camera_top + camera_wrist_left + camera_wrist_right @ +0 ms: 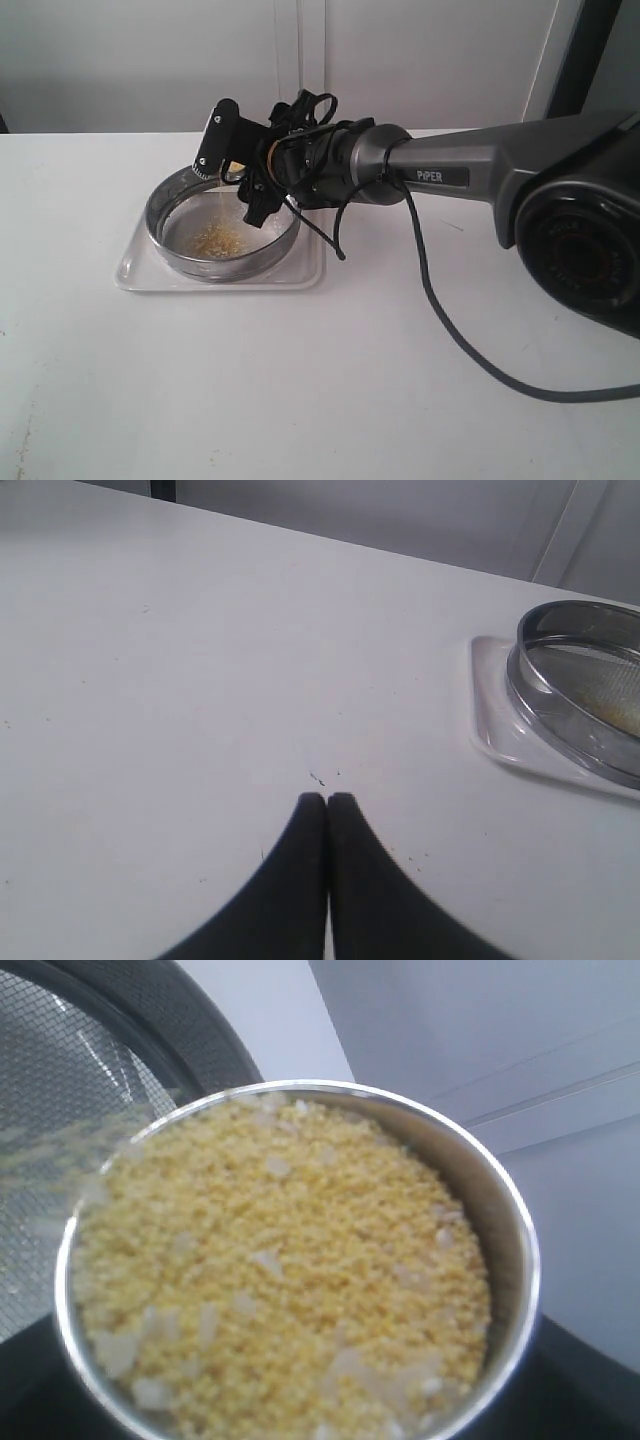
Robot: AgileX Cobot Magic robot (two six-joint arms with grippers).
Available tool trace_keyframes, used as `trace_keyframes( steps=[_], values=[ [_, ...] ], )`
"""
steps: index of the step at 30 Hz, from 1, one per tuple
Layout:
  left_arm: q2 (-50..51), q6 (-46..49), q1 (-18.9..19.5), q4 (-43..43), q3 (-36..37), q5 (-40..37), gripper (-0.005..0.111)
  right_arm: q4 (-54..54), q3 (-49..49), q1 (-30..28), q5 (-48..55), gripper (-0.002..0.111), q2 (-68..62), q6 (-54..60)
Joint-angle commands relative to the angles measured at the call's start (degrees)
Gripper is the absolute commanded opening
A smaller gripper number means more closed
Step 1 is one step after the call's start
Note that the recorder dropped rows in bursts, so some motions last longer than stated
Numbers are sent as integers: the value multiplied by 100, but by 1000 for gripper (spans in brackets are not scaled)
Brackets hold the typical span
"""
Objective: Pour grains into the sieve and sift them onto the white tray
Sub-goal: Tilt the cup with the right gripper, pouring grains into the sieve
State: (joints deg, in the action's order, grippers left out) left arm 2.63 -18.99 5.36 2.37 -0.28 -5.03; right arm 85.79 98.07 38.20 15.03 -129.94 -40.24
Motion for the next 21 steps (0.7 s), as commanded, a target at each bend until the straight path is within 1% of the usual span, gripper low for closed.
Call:
trace_keyframes(
  steps=[1,8,11,19,21],
  values=[
    [0,21,11,-20,28,48,0,14,68,5,209,0,56,151],
    [0,21,11,-20,28,48,0,35,68,5,264,0,56,192],
    [0,21,11,-20,28,48,0,35,68,5,267,0,56,520],
    [0,21,11,-20,28,48,0,35,68,5,325,0,56,555],
    [0,21,11,-20,28,48,0,35,68,5,386,0,56,729]
  ],
)
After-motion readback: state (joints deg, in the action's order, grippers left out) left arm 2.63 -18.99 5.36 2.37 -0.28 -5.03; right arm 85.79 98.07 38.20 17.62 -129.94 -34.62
